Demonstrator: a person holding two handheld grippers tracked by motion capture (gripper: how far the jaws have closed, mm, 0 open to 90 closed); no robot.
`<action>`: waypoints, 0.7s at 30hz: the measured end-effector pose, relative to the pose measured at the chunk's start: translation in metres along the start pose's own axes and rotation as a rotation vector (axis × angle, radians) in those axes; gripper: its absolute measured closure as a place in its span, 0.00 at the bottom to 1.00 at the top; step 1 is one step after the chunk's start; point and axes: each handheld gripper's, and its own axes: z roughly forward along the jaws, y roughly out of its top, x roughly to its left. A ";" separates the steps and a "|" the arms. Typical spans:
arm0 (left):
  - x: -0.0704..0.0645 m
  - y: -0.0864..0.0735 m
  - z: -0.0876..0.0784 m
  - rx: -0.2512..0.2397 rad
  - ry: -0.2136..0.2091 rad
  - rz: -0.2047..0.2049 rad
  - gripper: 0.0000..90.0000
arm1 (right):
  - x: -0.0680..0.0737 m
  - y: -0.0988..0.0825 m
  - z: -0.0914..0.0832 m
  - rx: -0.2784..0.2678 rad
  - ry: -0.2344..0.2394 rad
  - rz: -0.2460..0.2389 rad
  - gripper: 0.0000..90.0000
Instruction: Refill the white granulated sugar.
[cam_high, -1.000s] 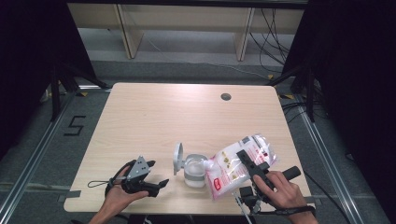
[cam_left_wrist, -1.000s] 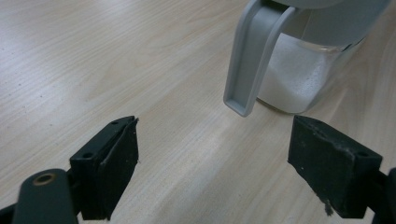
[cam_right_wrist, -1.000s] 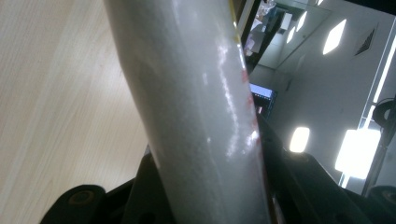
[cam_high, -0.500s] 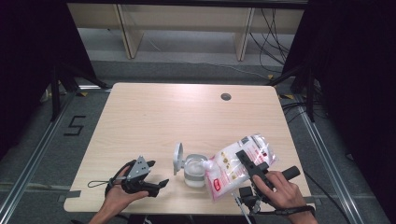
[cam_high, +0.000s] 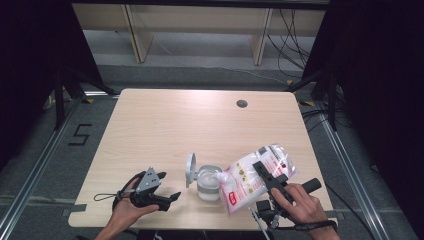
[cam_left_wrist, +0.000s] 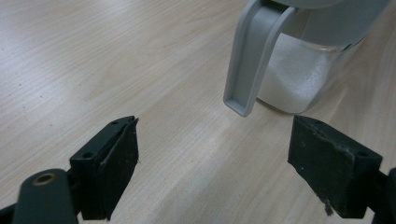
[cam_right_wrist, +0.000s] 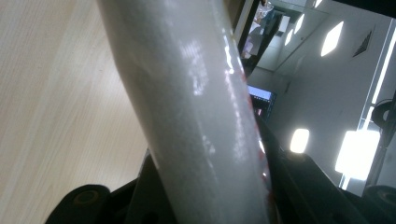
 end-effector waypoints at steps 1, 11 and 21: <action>0.000 0.000 0.000 -0.004 0.003 -0.001 0.18 | 0.001 0.000 0.000 -0.004 -0.012 0.010 0.79; 0.000 0.000 0.000 -0.003 0.002 0.000 0.18 | -0.002 -0.001 -0.001 0.000 -0.009 0.005 0.79; 0.000 0.000 0.000 0.000 -0.001 0.000 0.18 | -0.003 0.002 0.000 -0.012 -0.009 -0.006 0.79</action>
